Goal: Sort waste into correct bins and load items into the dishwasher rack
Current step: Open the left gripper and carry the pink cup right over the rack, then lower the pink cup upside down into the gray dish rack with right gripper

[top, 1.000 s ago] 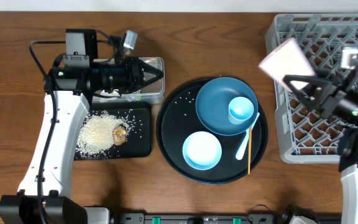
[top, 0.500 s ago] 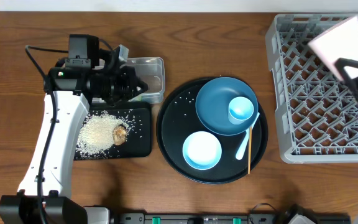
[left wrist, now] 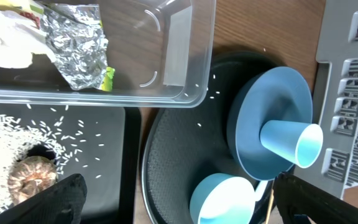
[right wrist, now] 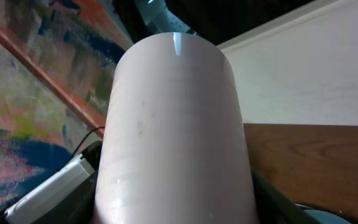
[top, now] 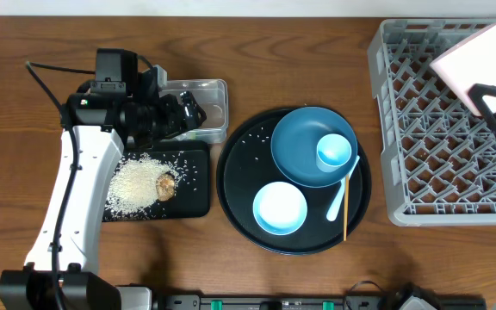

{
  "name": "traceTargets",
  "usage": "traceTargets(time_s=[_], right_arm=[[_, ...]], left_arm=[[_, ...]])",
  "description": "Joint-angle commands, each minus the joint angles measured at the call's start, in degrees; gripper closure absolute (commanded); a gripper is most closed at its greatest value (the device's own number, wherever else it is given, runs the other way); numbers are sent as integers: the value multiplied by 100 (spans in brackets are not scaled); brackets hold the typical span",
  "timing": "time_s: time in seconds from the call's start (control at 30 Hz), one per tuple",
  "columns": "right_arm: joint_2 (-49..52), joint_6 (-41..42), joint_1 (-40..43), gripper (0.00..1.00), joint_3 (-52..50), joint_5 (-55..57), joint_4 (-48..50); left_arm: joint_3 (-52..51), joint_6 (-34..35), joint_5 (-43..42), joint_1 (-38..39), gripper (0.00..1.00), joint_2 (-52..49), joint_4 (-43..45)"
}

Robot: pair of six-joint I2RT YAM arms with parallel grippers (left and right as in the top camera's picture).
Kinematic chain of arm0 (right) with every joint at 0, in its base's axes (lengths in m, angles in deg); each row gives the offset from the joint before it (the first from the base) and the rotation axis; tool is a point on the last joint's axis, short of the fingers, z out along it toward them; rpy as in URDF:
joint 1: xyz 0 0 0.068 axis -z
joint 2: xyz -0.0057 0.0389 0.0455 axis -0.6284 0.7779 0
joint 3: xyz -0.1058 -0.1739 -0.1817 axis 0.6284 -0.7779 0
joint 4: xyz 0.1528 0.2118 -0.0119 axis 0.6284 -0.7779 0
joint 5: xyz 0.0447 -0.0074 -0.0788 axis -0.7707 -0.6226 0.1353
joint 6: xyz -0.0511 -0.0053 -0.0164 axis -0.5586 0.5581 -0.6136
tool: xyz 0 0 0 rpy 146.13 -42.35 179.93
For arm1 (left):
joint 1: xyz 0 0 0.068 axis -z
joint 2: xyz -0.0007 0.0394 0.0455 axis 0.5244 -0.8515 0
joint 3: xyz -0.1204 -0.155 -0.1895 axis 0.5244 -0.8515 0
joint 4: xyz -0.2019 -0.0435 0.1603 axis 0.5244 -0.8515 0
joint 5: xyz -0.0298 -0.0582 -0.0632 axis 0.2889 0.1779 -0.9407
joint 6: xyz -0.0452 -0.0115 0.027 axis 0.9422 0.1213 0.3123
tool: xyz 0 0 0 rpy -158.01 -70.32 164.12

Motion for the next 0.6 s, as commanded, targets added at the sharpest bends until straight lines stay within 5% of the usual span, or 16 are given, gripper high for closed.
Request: traceTargets(time_s=[0.0, 0.57], right_arm=[[-48, 59, 35, 64, 127, -20, 17], [-72, 105, -85, 65, 127, -35, 11]], left_arm=[[13, -33, 177, -22, 2, 9, -15], [13, -33, 175, -24, 2, 9, -15]])
